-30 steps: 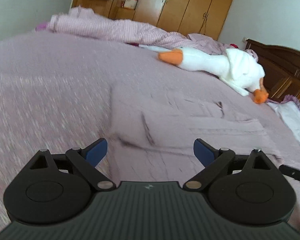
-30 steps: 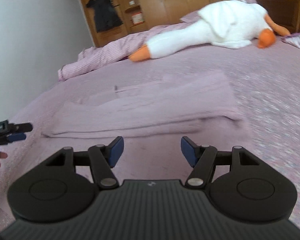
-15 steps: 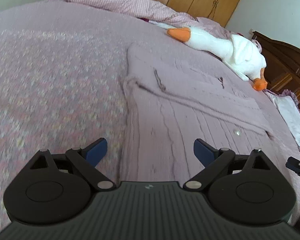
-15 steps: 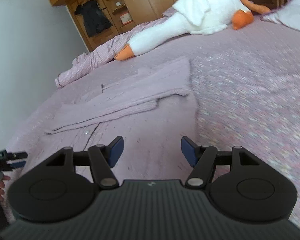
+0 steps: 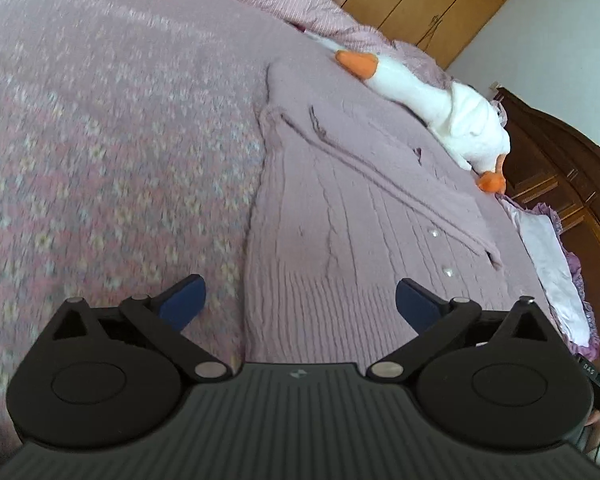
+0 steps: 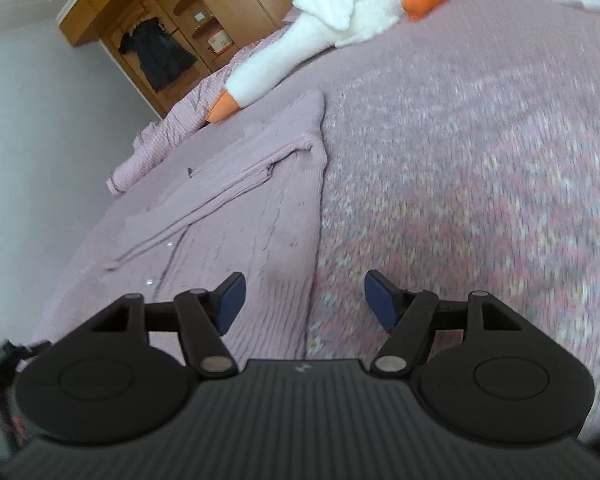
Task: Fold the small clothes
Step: 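Move both open grippers to the cardigan's long edge and lower onto it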
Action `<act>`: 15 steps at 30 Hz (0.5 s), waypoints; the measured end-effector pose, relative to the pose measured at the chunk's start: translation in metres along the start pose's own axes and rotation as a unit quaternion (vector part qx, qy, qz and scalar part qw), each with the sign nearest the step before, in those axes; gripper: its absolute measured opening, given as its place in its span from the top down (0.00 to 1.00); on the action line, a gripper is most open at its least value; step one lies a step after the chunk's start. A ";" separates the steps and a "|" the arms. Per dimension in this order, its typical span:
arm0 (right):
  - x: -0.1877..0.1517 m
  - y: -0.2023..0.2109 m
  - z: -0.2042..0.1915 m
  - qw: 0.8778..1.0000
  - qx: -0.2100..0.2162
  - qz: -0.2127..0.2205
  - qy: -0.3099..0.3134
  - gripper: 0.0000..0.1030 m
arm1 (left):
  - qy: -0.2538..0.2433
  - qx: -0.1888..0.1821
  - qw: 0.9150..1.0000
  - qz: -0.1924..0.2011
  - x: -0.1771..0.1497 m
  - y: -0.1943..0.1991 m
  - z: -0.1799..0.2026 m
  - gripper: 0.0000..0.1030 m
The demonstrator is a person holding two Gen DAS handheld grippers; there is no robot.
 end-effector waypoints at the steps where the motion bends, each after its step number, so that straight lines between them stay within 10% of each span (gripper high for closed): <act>1: -0.003 0.002 0.001 1.000 0.005 -0.002 -0.013 0.34 | 0.004 -0.008 1.000 -0.009 -0.003 0.002 0.001 0.00; 8: -0.019 0.012 0.000 0.997 0.046 -0.007 -0.066 0.34 | 0.021 -0.091 0.993 -0.065 -0.019 0.002 0.013 0.00; 15: 0.000 -0.013 0.004 0.994 0.068 -0.004 -0.086 0.34 | 0.041 -0.141 0.989 -0.031 0.025 -0.043 0.021 0.00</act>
Point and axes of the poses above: each gripper's, at about its wrist camera, not at the fingertips, and y roughly against the way its jaws point, z to its right, x to its top, the point moved 10 cm from there along -y, roughly the way its jaws point, and after that the axes turned 8 degrees about x, right-handed, at the moved point
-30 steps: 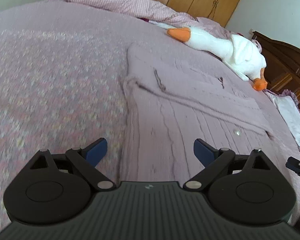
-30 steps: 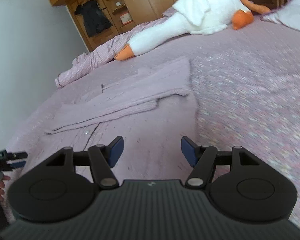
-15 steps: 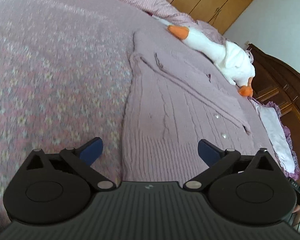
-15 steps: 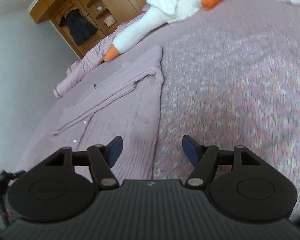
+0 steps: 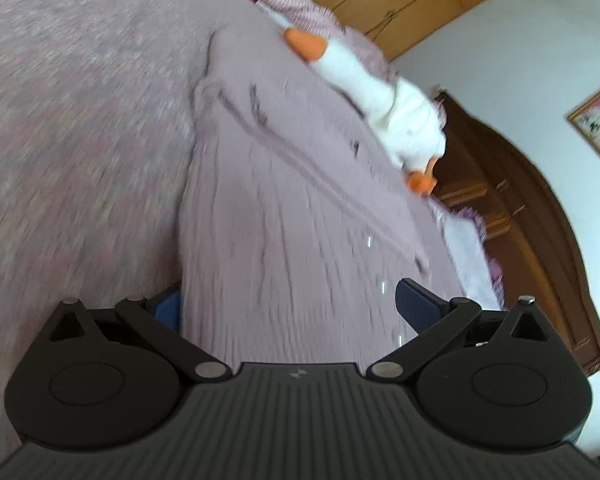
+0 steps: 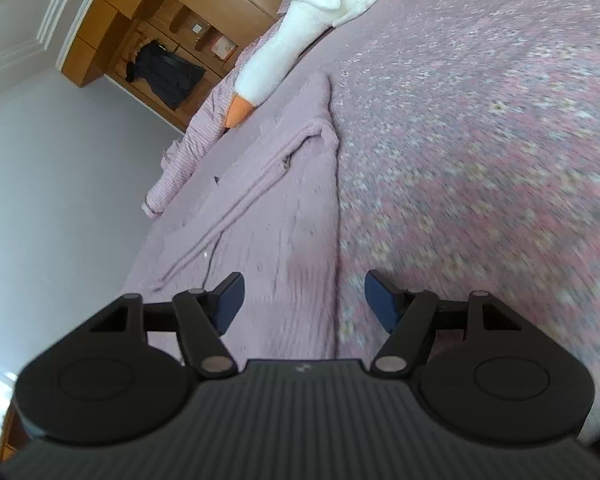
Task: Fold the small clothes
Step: 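Move both open grippers to the cardigan's long edge and lower onto it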
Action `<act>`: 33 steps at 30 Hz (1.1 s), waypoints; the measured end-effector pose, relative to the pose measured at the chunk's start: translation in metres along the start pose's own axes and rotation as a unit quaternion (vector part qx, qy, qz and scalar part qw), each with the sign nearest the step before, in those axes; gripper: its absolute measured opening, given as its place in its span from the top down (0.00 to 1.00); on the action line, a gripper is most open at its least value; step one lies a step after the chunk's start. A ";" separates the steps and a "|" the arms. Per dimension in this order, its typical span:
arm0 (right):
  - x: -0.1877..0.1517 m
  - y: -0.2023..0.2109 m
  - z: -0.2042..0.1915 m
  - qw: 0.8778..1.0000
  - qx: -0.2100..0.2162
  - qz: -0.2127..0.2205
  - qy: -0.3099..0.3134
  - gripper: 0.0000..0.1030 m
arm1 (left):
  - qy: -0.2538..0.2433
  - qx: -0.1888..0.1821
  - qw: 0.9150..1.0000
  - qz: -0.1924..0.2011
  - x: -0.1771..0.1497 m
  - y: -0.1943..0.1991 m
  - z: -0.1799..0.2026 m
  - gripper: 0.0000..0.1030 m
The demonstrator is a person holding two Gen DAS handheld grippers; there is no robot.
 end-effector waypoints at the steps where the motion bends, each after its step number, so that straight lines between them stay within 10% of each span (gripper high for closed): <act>1: 0.003 -0.005 0.001 1.000 0.002 -0.001 -0.002 0.34 | 0.001 -0.004 1.000 0.007 0.007 -0.005 0.000 0.00; 16: -0.025 0.005 -0.010 0.994 0.078 -0.062 -0.046 0.34 | 0.003 -0.032 0.999 0.009 -0.052 0.048 0.002 0.08; 33: -0.023 -0.024 -0.025 0.988 0.108 -0.084 -0.065 0.35 | 0.009 -0.045 0.998 0.039 -0.033 0.041 -0.006 0.18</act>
Point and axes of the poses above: each gripper's, at about its wrist camera, not at the fingertips, and y roughly against the way its jaws point, z to its right, x to its top, the point moved 10 cm from there along -y, roughly the way its jaws point, and after that the axes turned 8 degrees about x, right-handed, at the moved point
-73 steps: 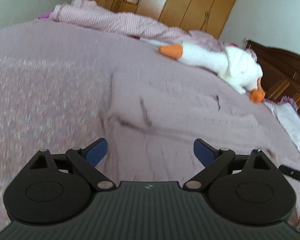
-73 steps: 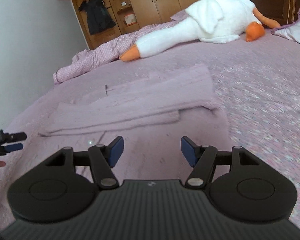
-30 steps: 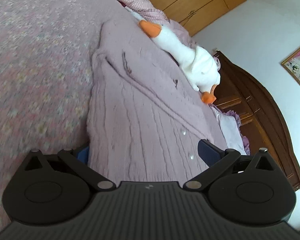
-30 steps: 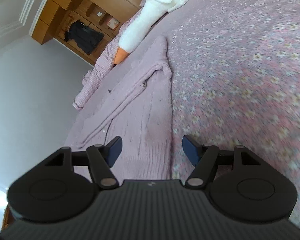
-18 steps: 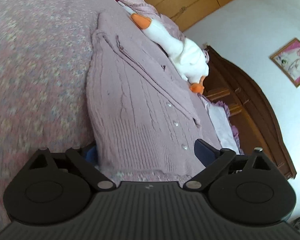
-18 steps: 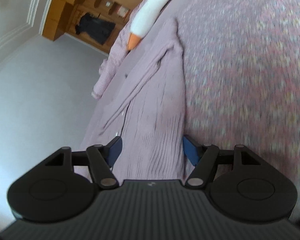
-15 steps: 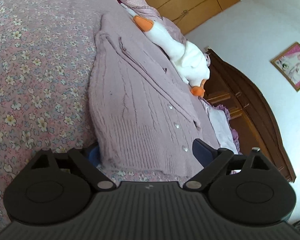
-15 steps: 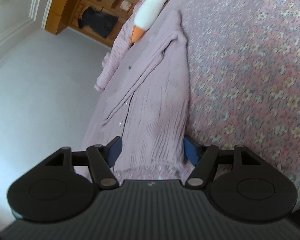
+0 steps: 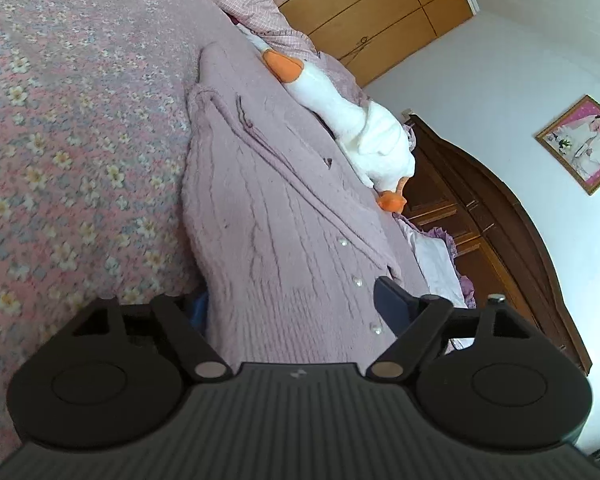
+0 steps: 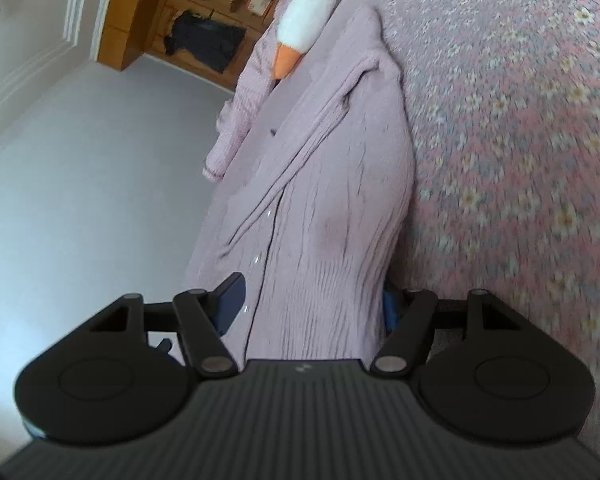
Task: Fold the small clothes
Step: 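Close both grippers on the cardigan's long edge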
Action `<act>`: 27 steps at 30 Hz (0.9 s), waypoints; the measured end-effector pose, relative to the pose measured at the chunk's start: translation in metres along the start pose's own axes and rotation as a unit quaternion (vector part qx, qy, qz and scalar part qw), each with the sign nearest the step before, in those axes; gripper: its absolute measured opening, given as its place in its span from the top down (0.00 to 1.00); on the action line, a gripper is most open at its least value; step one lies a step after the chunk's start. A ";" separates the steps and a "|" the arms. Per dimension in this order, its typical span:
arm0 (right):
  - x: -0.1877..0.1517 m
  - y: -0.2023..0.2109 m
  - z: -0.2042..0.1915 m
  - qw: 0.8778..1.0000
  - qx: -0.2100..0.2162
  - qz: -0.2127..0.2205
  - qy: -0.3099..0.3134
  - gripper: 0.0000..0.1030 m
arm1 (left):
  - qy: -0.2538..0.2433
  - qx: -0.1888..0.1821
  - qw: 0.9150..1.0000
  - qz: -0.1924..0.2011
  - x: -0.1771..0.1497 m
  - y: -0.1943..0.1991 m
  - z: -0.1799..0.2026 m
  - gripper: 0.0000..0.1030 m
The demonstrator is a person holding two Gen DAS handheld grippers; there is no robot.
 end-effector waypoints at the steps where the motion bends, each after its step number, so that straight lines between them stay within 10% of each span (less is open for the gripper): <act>1: -0.004 0.002 0.000 1.000 0.000 -0.003 -0.006 0.35 | 0.003 -0.002 1.000 0.002 0.000 0.001 0.000 0.18; 8: -0.007 -0.003 -0.001 1.000 -0.010 -0.014 -0.010 0.37 | 0.000 -0.001 1.000 -0.001 -0.003 0.002 -0.001 0.19; 15: -0.007 0.005 0.022 0.998 -0.056 0.000 -0.036 0.89 | 0.019 0.022 1.000 0.001 -0.004 0.002 -0.011 0.42; 27: -0.011 0.006 0.022 0.998 -0.060 0.005 -0.015 0.90 | 0.054 0.054 0.997 -0.014 -0.008 0.007 -0.028 0.71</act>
Point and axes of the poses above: each gripper's, at about its wrist camera, not at the fingertips, and y roughly against the way its jaws point, z to its right, x to its top, the point moved 10 cm from there along -y, roughly the way its jaws point, and after that the axes turned 8 degrees about x, right-handed, at the moved point
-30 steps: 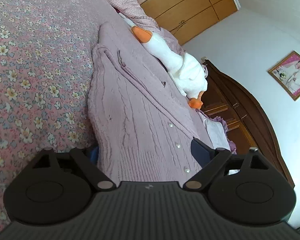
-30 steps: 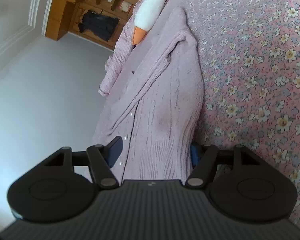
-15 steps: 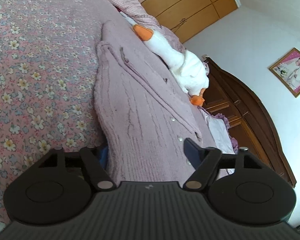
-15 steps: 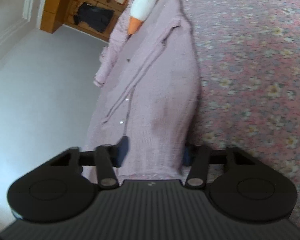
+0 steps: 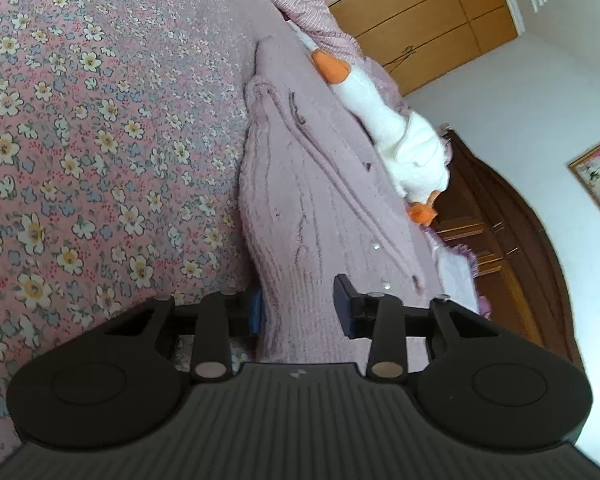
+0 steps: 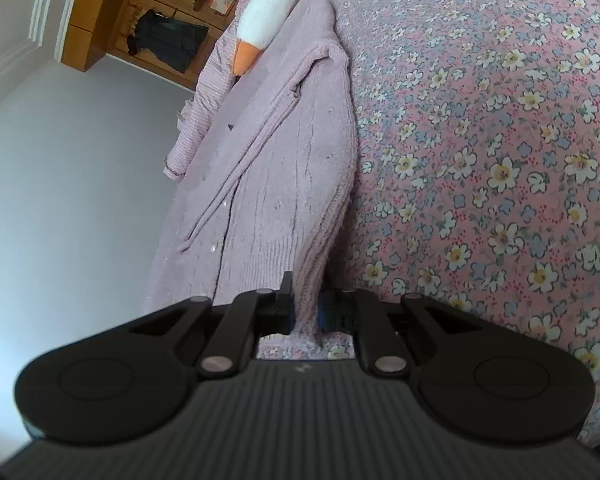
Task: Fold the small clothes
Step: 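Close both grippers on the cardigan's long edge, then lift the cardigan edge with both grippers and fold it over the body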
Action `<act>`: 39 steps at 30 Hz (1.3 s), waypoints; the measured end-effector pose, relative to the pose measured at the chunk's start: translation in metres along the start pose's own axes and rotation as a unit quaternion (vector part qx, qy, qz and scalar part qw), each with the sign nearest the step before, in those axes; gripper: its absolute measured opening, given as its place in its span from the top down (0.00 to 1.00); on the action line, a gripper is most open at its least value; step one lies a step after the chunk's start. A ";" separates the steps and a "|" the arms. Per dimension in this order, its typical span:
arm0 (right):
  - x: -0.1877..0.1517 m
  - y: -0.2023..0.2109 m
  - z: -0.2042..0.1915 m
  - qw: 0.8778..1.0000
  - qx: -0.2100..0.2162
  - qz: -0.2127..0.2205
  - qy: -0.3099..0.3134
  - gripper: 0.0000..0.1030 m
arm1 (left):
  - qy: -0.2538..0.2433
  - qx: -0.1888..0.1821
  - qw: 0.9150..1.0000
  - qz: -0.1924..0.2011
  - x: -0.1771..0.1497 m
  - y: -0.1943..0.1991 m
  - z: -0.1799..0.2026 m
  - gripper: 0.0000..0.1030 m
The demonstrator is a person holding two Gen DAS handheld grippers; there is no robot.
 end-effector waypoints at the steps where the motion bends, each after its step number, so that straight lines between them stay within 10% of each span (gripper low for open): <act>1: 0.000 0.000 0.000 1.000 0.001 0.000 -0.002 0.90 | -0.005 0.013 1.000 -0.008 -0.001 -0.002 -0.001 0.82; 23: -0.001 -0.001 -0.005 1.000 -0.008 0.002 0.024 0.90 | -0.023 0.027 0.999 -0.004 -0.003 -0.005 0.006 0.90; 39: 0.027 0.009 -0.032 0.996 0.062 0.056 0.030 0.88 | 0.021 -0.053 0.998 0.012 0.016 0.003 0.027 0.90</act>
Point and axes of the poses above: each gripper's, at about its wrist camera, not at the fingertips, and y roughly against the way its jaws point, z to its right, x to its top, the point moved 10 cm from there along -y, roughly the way its jaws point, and after that the axes turned 8 degrees about x, right-handed, at the moved point
